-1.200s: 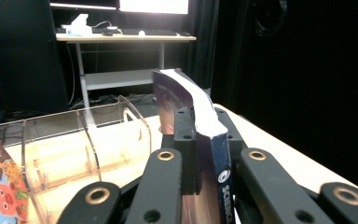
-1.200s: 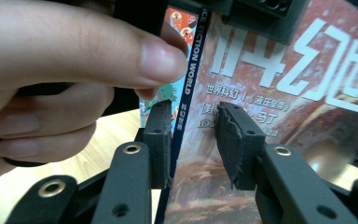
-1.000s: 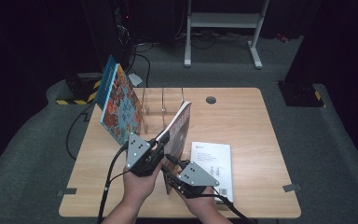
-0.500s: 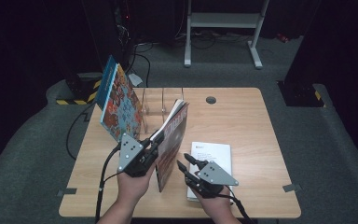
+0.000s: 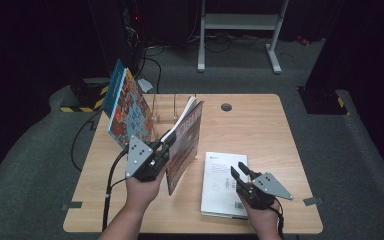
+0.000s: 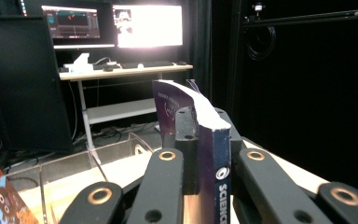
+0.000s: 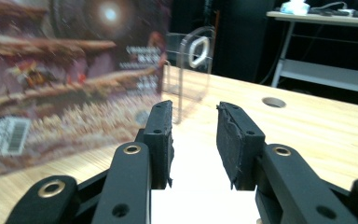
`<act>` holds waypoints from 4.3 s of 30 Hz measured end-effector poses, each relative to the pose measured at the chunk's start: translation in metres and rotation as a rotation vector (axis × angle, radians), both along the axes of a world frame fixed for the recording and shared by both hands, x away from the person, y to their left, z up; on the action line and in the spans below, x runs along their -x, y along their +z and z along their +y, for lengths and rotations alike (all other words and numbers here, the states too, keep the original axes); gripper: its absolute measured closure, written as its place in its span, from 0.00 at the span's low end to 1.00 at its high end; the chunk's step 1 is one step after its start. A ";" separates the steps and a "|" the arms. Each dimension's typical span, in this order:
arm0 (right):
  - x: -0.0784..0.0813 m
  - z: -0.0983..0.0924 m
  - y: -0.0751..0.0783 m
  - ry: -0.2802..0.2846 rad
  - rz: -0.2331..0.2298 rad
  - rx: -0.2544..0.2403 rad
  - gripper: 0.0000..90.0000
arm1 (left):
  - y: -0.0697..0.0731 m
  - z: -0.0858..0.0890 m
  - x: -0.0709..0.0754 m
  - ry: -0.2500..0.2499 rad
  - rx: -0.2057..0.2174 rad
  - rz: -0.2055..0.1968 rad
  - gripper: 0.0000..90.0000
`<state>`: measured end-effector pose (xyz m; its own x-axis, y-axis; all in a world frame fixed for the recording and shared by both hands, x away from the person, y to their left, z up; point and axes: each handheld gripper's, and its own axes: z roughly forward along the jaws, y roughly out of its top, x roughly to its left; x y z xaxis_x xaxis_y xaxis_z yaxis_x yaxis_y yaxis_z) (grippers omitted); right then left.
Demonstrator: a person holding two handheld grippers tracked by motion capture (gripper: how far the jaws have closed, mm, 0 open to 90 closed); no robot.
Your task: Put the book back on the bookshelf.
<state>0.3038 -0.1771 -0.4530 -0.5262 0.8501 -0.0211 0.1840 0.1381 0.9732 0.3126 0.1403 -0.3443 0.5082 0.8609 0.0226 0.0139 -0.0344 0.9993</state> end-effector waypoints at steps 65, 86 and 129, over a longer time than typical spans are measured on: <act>-0.006 -0.007 -0.021 -0.010 0.094 0.012 0.70 | -0.070 0.026 0.020 -0.090 -0.112 0.112 0.89; -0.005 -0.002 -0.023 -0.002 0.120 0.023 0.69 | -0.069 0.028 0.020 -0.110 -0.089 0.137 0.91; -0.024 -0.047 -0.035 -0.172 0.220 0.089 0.67 | -0.065 0.032 0.016 -0.145 -0.078 0.189 0.92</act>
